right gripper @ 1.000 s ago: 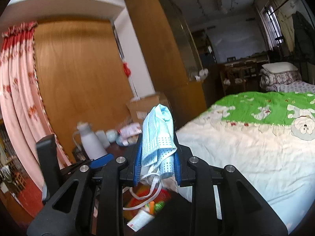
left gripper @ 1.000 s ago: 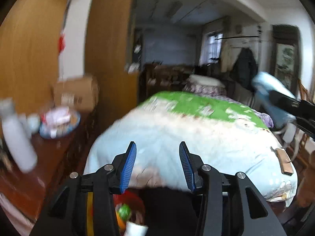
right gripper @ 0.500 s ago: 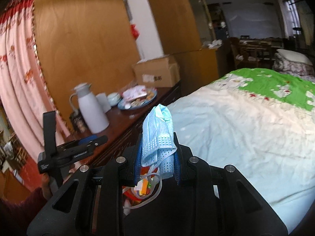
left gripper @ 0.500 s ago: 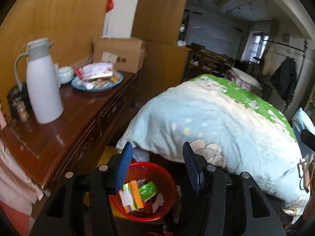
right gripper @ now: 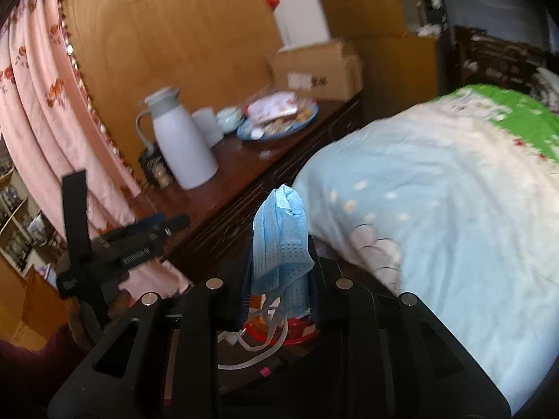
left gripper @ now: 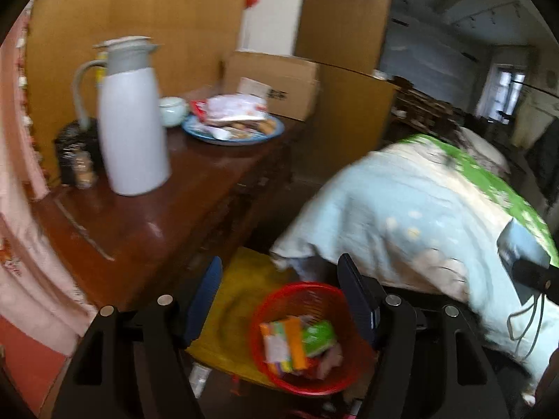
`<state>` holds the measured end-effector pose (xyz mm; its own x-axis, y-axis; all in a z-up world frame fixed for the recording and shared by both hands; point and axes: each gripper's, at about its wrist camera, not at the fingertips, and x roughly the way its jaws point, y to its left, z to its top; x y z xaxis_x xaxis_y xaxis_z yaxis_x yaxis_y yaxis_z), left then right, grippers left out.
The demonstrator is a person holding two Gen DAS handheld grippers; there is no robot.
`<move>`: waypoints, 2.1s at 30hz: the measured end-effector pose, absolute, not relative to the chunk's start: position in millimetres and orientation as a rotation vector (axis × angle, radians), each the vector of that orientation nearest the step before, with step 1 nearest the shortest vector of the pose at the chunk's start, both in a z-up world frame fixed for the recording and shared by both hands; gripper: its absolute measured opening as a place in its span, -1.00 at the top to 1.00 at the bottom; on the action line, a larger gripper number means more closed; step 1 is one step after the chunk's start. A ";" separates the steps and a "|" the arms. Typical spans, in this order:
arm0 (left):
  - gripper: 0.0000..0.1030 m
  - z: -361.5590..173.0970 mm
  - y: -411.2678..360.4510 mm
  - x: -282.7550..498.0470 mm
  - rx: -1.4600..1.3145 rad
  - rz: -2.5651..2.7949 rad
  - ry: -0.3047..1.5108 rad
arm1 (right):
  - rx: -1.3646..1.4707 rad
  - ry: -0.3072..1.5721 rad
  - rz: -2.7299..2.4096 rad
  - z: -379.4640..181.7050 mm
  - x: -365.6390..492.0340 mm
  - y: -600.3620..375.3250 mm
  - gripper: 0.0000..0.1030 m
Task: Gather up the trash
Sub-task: 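Carry box and mask to the red wastebasket and open the right tool to drop the mask, then lower the white-and-purple box into the wastebasket and open the left tool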
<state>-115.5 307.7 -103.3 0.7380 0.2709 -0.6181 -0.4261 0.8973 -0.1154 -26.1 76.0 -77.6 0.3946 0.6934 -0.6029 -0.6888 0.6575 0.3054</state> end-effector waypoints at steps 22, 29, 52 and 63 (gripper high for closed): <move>-0.49 -270.6 481.7 -211.8 -0.229 0.919 1.001 | -0.205 1.044 0.929 -152.1 6.4 193.0 -0.31; -0.39 -448.3 476.9 -239.7 -0.427 0.721 1.269 | -0.268 1.064 0.923 -159.6 4.7 204.1 -0.37; -0.59 -645.3 459.9 -143.2 -0.425 0.617 1.480 | -0.466 1.113 0.896 -189.6 -18.0 239.9 -0.37; 0.17 -613.5 457.9 -187.2 -0.564 0.534 1.418 | -0.410 1.052 0.873 -175.3 -15.3 221.3 -0.35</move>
